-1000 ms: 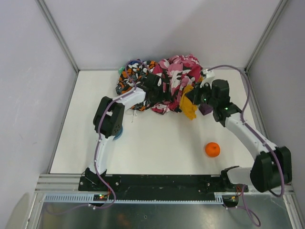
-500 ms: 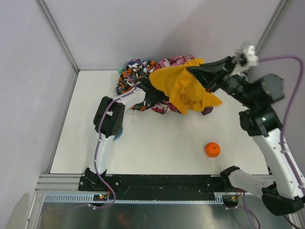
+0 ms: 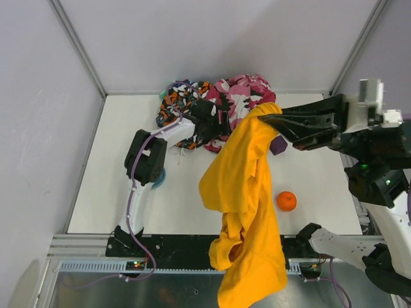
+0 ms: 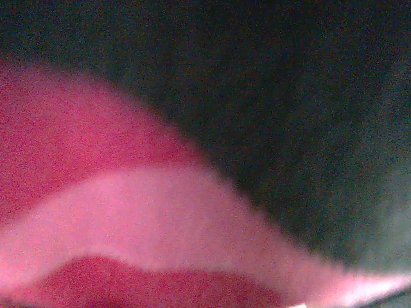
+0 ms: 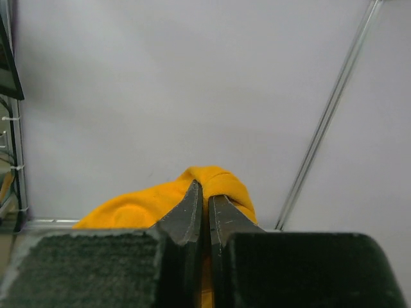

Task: Pick out a specific cloth from the pile

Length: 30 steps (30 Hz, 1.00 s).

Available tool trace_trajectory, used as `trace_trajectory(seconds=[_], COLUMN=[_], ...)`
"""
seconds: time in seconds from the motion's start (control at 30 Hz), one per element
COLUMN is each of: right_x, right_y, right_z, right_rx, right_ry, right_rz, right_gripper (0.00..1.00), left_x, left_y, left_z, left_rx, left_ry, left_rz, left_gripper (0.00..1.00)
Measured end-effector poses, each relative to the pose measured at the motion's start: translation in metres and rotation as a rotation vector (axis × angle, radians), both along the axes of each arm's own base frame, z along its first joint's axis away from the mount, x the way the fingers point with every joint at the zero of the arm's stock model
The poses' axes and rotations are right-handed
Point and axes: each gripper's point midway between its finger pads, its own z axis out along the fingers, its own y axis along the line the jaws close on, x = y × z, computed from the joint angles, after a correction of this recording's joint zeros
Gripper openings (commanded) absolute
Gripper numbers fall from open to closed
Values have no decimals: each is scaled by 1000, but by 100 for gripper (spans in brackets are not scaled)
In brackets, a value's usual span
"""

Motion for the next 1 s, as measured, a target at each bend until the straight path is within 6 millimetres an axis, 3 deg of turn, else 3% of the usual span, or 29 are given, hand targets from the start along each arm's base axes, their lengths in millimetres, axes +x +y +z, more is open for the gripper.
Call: trace_trajectory(seconds=[0.13, 0.2, 0.27, 0.37, 0.47, 0.57, 0.7, 0.8, 0.9, 1.0], right_x=[4, 4, 2, -1, -4, -5, 5, 25, 56, 97], right_y=[14, 23, 31, 42, 46, 45, 44, 50, 61, 79], right_z=[-33, -54, -71, -90, -96, -96, -100, -125, -169, -256], right_rx=[-57, -94, -123, -159, -165, -158, -143, -156, -189, -283], right_ry=[82, 127, 166, 211, 225, 227, 247, 317, 431, 618], right_rz=[50, 89, 120, 156, 169, 155, 97, 31, -60, -185], right_gripper=[0, 0, 0, 0, 0, 0, 0, 0, 0, 0], left_x=[-17, -31, -41, -56, -76, -103, -132, -149, -165, -182], left_y=[9, 18, 25, 36, 49, 67, 102, 138, 168, 191], left_z=[10, 27, 54, 115, 174, 211, 212, 195, 179, 169], left_rx=[2, 5, -5, -47, -106, -141, -104, -29, 33, 59], left_ry=[-1, -13, -52, -164, -287, -380, -435, -452, -456, -457], left_rz=[0, 3, 8, 12, 18, 30, 104, 206, 296, 366], left_gripper=[100, 100, 100, 100, 100, 100, 100, 100, 100, 100])
